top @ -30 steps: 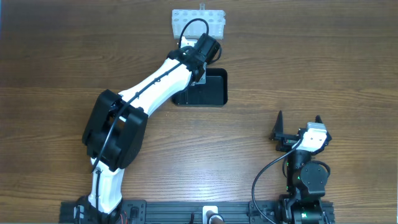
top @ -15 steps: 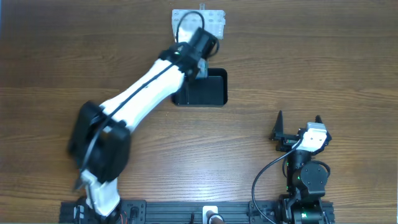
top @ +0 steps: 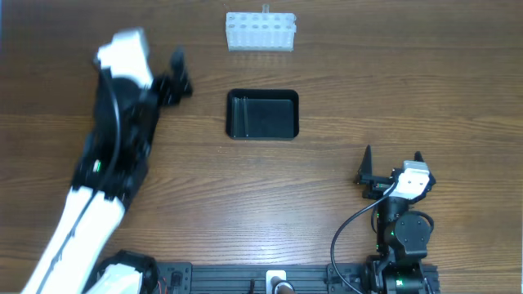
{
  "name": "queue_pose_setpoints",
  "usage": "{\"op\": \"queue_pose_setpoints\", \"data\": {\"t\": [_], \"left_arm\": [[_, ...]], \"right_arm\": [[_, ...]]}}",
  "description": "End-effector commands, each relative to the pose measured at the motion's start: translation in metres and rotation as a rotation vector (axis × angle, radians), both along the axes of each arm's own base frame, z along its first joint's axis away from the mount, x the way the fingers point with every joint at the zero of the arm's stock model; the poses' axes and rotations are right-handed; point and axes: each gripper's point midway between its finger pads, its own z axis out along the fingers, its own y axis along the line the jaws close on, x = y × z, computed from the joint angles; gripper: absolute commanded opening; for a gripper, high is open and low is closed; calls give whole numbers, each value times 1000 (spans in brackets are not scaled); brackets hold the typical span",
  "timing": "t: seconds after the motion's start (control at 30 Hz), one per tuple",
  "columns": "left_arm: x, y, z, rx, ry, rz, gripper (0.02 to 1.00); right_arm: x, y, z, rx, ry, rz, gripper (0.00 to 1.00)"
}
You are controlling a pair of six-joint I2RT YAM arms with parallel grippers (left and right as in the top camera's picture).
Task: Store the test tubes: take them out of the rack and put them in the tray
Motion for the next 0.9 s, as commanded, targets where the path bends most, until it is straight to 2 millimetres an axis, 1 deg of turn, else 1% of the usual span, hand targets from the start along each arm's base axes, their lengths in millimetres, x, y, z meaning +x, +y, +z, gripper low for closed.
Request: {"op": "queue_pose_setpoints", "data": {"t": [0.03, 0.1, 0.17, 0.3, 0.5, 0.8, 0.9], "left_arm": [[-46, 18, -6, 92, -69, -49, 996], [-63, 28, -13, 89, -92, -31, 996], [-75, 36, -22, 84, -107, -19, 996], [-92, 42, -44, 75, -135, -18, 996], [-106, 44, -76, 68, -179, -21, 996], [-117, 40, -104, 61, -223, -49, 996], [-119, 37, -117, 58, -226, -63, 998]], "right_arm": [[0, -1, -2, -4, 2, -3, 993], [0, -1, -2, -4, 2, -3, 991], [0, -1, -2, -4, 2, -3, 991], [0, -1, -2, -4, 2, -3, 991], [0, -1, -2, -4, 2, -3, 991], [0, -1, -2, -4, 2, -3, 993], [0, -1, -2, -4, 2, -3, 991]]}}
